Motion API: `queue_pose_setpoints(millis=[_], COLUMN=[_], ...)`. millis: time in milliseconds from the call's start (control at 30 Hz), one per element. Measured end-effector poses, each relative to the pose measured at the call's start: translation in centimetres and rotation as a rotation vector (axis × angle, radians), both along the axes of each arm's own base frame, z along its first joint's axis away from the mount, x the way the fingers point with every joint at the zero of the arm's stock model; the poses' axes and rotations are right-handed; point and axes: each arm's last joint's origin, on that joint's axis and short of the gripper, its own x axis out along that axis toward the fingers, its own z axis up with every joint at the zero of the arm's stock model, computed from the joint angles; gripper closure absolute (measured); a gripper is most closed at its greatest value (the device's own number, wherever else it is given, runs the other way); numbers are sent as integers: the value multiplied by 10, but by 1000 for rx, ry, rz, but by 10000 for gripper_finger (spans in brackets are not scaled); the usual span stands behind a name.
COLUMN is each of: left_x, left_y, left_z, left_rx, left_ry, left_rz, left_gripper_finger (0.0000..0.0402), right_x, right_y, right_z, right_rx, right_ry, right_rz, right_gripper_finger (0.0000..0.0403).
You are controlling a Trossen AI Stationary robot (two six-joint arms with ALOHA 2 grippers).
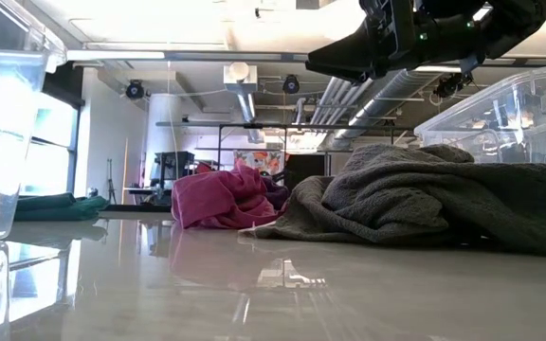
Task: Sort microfiber towel by color & place in baskets
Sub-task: Put the light blue microfiber towel into the bottom transparent bin
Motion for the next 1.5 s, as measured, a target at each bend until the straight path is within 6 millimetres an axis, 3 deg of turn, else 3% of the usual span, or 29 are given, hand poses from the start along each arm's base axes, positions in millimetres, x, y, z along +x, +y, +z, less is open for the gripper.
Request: queue_pose_setpoints(millis=[133,367,533,633,867,967,1167,1267,1500], left_x=[-3,-14,-24,-29,-19,-14,-4,-1,-2], left_y=[3,17,35,45,41,36,33,30,30], left_z=[10,60,99,109,96,80,46,34,37], left_rx=[-61,-173,-133,-18,158,307,464,463,368], left_ry=[-38,-248,-425,-507,-602,-630,-565,-543,-542], left_rz=[10,-2,55,32,-57,-170,-182,-167,-174], left_gripper_finger=[375,363,373,382,386,385,382,364,278], right_x=[0,0,0,0,0,0,0,0,0], right_y=[0,0,0,0,0,0,0,0,0], right_z=[0,0,0,0,0,0,0,0,1], right_rx=[-8,-18,-18,-18,-18,-18,-19,-32,-37], right_ry=[0,-1,0,0,-1,-1,-1,-2,-7], right_rz=[1,3,3,3,3,3,3,5,5], right_gripper_finger=[268,268,268,268,268,268,268,268,268])
